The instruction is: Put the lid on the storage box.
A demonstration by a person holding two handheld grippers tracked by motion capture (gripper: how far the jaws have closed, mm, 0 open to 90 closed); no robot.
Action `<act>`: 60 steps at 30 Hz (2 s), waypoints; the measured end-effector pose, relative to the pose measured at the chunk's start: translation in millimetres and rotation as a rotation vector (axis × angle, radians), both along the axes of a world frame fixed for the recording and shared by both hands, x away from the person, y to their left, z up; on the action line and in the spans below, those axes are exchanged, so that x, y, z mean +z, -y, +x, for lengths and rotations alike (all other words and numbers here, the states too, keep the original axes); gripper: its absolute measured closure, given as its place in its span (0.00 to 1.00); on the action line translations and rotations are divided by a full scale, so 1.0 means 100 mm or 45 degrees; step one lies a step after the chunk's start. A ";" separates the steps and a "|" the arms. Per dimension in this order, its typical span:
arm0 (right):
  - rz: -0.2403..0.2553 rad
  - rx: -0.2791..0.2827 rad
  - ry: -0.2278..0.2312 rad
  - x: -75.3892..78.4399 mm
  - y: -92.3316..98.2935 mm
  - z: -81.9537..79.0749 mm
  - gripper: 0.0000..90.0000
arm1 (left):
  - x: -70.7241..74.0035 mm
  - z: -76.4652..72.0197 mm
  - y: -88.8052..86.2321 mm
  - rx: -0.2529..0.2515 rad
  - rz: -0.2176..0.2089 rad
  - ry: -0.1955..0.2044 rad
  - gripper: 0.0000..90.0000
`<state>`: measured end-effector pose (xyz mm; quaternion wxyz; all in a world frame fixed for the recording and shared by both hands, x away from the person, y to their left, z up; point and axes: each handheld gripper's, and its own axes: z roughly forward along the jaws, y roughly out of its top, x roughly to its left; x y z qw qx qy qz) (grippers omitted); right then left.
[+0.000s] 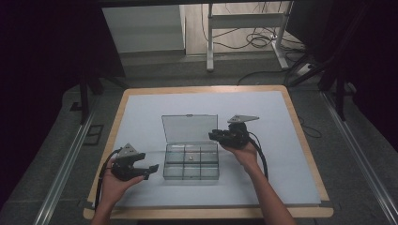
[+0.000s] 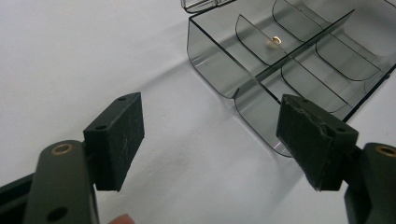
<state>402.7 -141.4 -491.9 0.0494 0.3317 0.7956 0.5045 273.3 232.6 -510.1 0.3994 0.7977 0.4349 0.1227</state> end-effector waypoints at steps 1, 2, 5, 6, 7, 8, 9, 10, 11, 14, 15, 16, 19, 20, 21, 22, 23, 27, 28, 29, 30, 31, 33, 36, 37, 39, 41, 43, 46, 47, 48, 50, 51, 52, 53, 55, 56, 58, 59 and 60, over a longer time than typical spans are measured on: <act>0.002 0.000 0.002 0.00 0.00 0.00 0.77 | 0.00 0.00 0.00 -0.002 0.001 0.000 0.27; 0.002 0.002 0.003 0.01 0.01 0.00 0.77 | 0.00 0.00 0.00 -0.004 0.001 0.002 0.27; 0.012 0.000 0.012 0.01 0.01 -0.01 0.77 | 0.00 0.00 0.00 -0.004 0.003 0.000 0.27; 0.014 0.002 0.014 0.02 0.01 -0.02 0.77 | 0.00 0.00 0.00 -0.004 0.002 0.000 0.27; 0.014 0.004 0.014 0.02 0.01 -0.02 0.77 | 0.00 0.00 0.00 -0.004 0.002 0.000 0.27; 0.013 0.005 0.015 0.02 0.02 -0.02 0.77 | 0.00 0.00 0.00 -0.002 0.001 0.000 0.27; 0.014 0.005 0.016 0.02 0.02 -0.02 0.77 | 0.00 0.00 0.00 -0.002 0.001 0.000 0.27; 0.015 0.006 0.015 0.03 0.02 -0.03 0.77 | 0.00 0.00 0.00 -0.002 0.001 0.000 0.27; 0.016 0.006 0.019 0.02 0.02 -0.03 0.77 | 0.00 0.00 0.00 -0.002 0.002 0.000 0.27; 0.017 0.008 0.018 0.03 0.02 -0.04 0.76 | 0.00 0.00 0.00 -0.002 0.001 0.000 0.27; 0.016 0.009 0.017 0.03 0.03 -0.04 0.76 | 0.00 0.00 0.00 -0.002 0.002 0.000 0.27; 0.023 0.006 0.020 0.03 0.03 -0.04 0.76 | 0.00 0.00 0.00 -0.002 0.002 0.000 0.27; 0.026 0.010 0.026 0.04 0.03 -0.05 0.76 | 0.00 0.00 0.00 -0.002 0.001 0.001 0.27; 0.023 0.012 0.025 0.04 0.04 -0.05 0.76 | 0.00 0.00 0.00 0.002 -0.001 -0.001 0.27; 0.024 0.014 0.025 0.04 0.04 -0.06 0.76 | 0.00 0.00 0.00 -0.002 0.002 0.002 0.27; 0.027 0.014 0.025 0.04 0.04 -0.06 0.76 | 0.00 0.00 0.00 -0.001 0.001 0.002 0.27; 0.031 0.012 0.027 0.04 0.04 -0.07 0.76 | 0.00 0.00 0.00 -0.002 0.001 0.002 0.27; 0.036 0.020 0.031 0.03 0.06 -0.08 0.75 | 0.00 0.00 0.01 -0.005 0.005 0.002 0.27; 0.039 0.018 0.034 0.03 0.05 -0.09 0.75 | 0.00 0.00 0.01 -0.005 0.006 0.002 0.27; 0.040 0.017 0.031 0.03 0.05 -0.09 0.75 | 0.00 0.00 0.01 -0.004 0.006 0.002 0.27; 0.036 0.020 0.034 0.03 0.06 -0.09 0.75 | 0.00 0.00 0.01 -0.001 0.003 0.000 0.27; 0.040 0.017 0.038 0.02 0.06 -0.10 0.75 | 0.00 0.00 0.01 -0.004 0.004 0.002 0.27; 0.044 0.018 0.034 0.02 0.06 -0.10 0.74 | 0.00 0.00 0.01 -0.005 0.006 0.002 0.27; 0.048 0.021 0.033 0.02 0.06 -0.11 0.74 | 0.00 0.00 0.01 -0.004 0.004 0.002 0.27; 0.049 0.021 0.035 0.02 0.06 -0.12 0.73 | 0.00 0.00 0.01 0.002 0.001 -0.002 0.27; 0.048 0.021 0.036 0.02 0.07 -0.13 0.73 | 0.00 0.00 0.01 -0.002 0.003 0.000 0.27; 0.045 0.024 0.039 0.01 0.07 -0.13 0.72 | 0.00 0.00 0.01 -0.002 0.003 0.000 0.27; 0.047 0.023 0.038 0.01 0.07 -0.14 0.72 | 0.00 0.00 0.01 -0.001 0.004 0.000 0.27; 0.045 0.029 0.042 0.01 0.07 -0.15 0.71 | 0.00 0.00 0.02 0.000 0.004 0.000 0.27; 0.048 0.027 0.042 0.01 0.07 -0.16 0.71 | 0.00 0.00 0.02 0.000 0.004 0.000 0.27; 0.048 0.027 0.042 0.01 0.07 -0.16 0.71 | 0.00 0.00 0.02 0.000 0.003 -0.001 0.27; 0.044 0.028 0.044 0.01 0.08 -0.16 0.71 | 0.00 0.00 0.02 -0.001 0.003 -0.001 0.27; 0.043 0.029 0.044 0.01 0.08 -0.16 0.71 | 0.00 0.00 0.02 0.000 0.003 -0.001 0.27; 0.042 0.029 0.045 0.01 0.08 -0.17 0.71 | 0.00 0.00 0.02 0.000 0.002 -0.001 0.27; 0.042 0.029 0.044 0.01 0.08 -0.17 0.71 | 0.00 0.00 0.02 0.001 0.002 -0.001 0.27; 0.044 0.027 0.042 0.01 0.08 -0.17 0.71 | 0.00 0.00 0.02 0.006 -0.002 -0.001 0.27; 0.043 0.028 0.042 0.01 0.08 -0.17 0.71 | 0.00 0.00 0.02 0.008 -0.003 -0.001 0.27; 0.040 0.031 0.041 0.01 0.08 -0.18 0.71 | 0.01 0.00 0.02 0.006 -0.020 -0.001 0.26; 0.040 0.032 0.041 0.01 0.08 -0.18 0.70 | 0.01 0.00 0.02 0.009 -0.031 -0.007 0.27; 0.041 0.030 0.043 0.01 0.08 -0.18 0.70 | 0.02 0.00 0.03 0.002 -0.045 -0.009 0.29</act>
